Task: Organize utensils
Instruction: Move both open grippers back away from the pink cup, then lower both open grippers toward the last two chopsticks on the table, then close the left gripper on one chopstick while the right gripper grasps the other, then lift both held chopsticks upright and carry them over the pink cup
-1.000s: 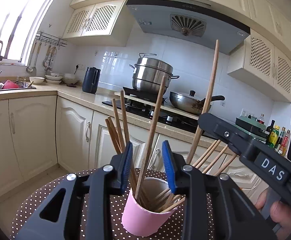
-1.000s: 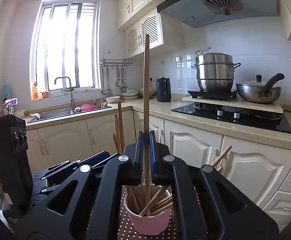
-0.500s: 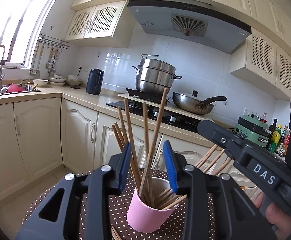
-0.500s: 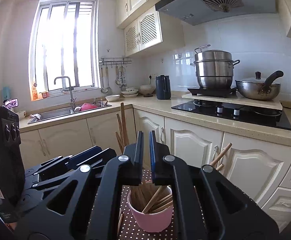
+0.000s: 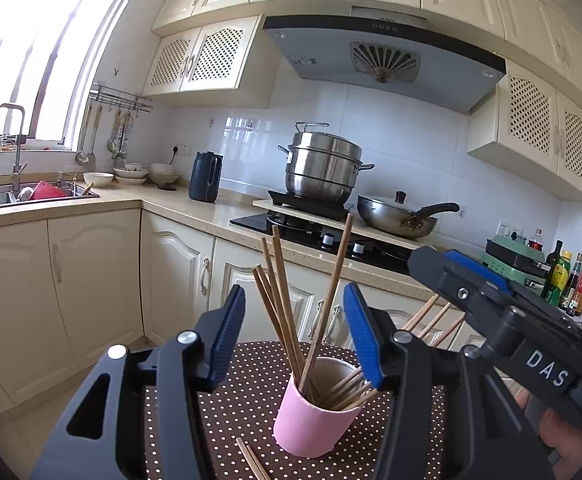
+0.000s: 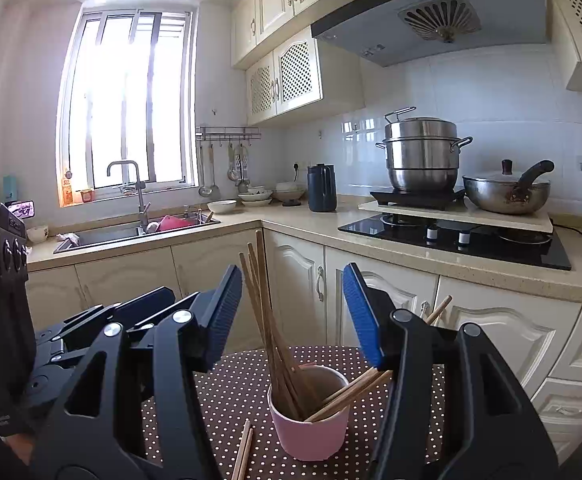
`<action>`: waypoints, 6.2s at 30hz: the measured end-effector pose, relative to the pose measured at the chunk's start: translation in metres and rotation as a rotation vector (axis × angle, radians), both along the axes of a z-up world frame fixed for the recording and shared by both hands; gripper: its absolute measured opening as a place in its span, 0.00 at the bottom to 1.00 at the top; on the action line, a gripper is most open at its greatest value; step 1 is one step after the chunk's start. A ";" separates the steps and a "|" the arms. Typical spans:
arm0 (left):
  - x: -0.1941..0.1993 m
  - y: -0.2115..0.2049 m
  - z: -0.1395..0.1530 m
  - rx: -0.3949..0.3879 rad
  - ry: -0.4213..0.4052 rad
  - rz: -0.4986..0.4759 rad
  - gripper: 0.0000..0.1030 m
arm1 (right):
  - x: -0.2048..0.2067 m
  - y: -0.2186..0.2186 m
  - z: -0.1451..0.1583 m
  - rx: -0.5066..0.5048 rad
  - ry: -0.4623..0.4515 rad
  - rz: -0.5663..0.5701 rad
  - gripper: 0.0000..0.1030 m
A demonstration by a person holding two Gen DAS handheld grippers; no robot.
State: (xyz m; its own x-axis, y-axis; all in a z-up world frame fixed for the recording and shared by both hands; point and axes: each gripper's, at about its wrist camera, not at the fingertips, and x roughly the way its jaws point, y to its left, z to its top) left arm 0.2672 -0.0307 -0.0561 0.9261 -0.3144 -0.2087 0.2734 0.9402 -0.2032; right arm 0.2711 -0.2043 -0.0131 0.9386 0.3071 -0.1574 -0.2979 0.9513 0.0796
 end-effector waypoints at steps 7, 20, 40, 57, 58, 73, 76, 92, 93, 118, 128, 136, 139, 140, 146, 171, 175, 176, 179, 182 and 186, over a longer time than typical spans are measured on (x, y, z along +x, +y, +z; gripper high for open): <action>-0.023 0.014 0.013 0.002 -0.015 0.051 0.53 | -0.022 0.001 0.011 0.007 -0.024 -0.014 0.52; -0.071 0.029 0.035 0.017 -0.048 0.082 0.58 | -0.067 0.011 0.023 -0.008 -0.042 0.003 0.53; -0.098 0.032 0.005 0.051 0.060 0.073 0.58 | -0.096 0.016 -0.021 -0.004 0.082 0.002 0.53; -0.051 0.034 -0.114 0.121 0.485 0.043 0.58 | -0.073 0.013 -0.113 0.012 0.323 -0.022 0.53; -0.046 0.037 -0.125 0.119 0.529 0.048 0.58 | -0.071 0.013 -0.118 0.009 0.340 -0.024 0.53; -0.008 0.003 -0.169 0.250 0.666 0.030 0.58 | -0.038 -0.001 -0.171 0.041 0.527 -0.053 0.56; -0.006 -0.005 -0.170 0.306 0.660 0.043 0.59 | -0.034 -0.004 -0.173 0.058 0.546 -0.049 0.57; 0.014 -0.023 -0.167 0.306 0.686 0.045 0.59 | -0.027 -0.017 -0.177 0.128 0.590 -0.056 0.58; 0.015 -0.026 -0.167 0.313 0.686 0.043 0.59 | -0.026 -0.018 -0.178 0.129 0.595 -0.060 0.58; 0.037 -0.010 -0.163 0.410 0.742 -0.023 0.23 | 0.013 0.003 -0.182 0.027 0.729 0.030 0.60; 0.045 0.017 -0.165 0.359 0.761 -0.089 0.11 | 0.025 0.052 -0.182 -0.120 0.794 0.070 0.49; 0.072 0.009 -0.166 0.390 0.826 -0.099 0.11 | 0.045 0.103 -0.184 -0.340 0.902 0.089 0.25; 0.080 0.007 -0.168 0.397 0.836 -0.099 0.11 | 0.051 0.112 -0.184 -0.394 0.928 0.089 0.18; 0.081 0.006 -0.168 0.400 0.834 -0.101 0.11 | 0.056 0.121 -0.183 -0.403 0.934 0.092 0.18; 0.066 0.004 -0.168 0.392 0.805 -0.087 0.10 | 0.066 0.121 -0.184 -0.392 0.972 0.110 0.07; -0.001 0.006 -0.160 0.262 0.784 -0.144 0.05 | 0.018 0.039 -0.167 -0.123 0.916 0.161 0.06; -0.017 0.007 -0.147 0.237 0.744 -0.165 0.05 | 0.005 0.026 -0.159 -0.082 0.876 0.156 0.06; -0.021 0.007 -0.143 0.222 0.733 -0.173 0.05 | 0.001 0.021 -0.158 -0.073 0.861 0.157 0.06; -0.035 0.006 -0.127 0.189 0.671 -0.194 0.05 | -0.012 0.006 -0.147 -0.029 0.804 0.164 0.06; -0.057 0.001 -0.109 0.168 0.595 -0.222 0.05 | -0.025 -0.011 -0.133 0.024 0.746 0.162 0.06; -0.075 0.004 -0.090 0.122 0.519 -0.247 0.05 | -0.041 -0.031 -0.110 0.090 0.661 0.150 0.06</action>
